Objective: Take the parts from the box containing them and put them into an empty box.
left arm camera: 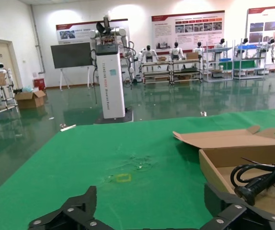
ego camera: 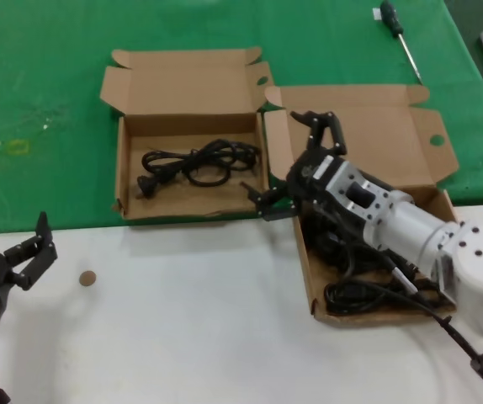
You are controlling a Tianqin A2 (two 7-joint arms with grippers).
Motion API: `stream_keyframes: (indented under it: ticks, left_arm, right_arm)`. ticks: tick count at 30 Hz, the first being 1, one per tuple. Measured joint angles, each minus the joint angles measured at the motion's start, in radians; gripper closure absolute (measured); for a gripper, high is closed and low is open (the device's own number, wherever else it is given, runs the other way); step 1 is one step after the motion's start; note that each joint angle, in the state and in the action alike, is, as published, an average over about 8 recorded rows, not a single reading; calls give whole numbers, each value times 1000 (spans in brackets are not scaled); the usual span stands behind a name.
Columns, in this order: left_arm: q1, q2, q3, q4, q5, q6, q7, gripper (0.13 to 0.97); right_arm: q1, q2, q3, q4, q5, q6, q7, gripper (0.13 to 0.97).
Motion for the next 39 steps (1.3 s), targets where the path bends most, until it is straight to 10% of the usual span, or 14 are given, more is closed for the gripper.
stream_keyframes:
  ticks: [18,39]
  left_arm:
    - [0,0,0,0,0,0,0,172]
    - [0,0,0,0,0,0,0,132]
  right_arm:
    - [-235,-4,107,179,80,195,148,129]
    - [-471,-8,214,358,161,391,296,129]
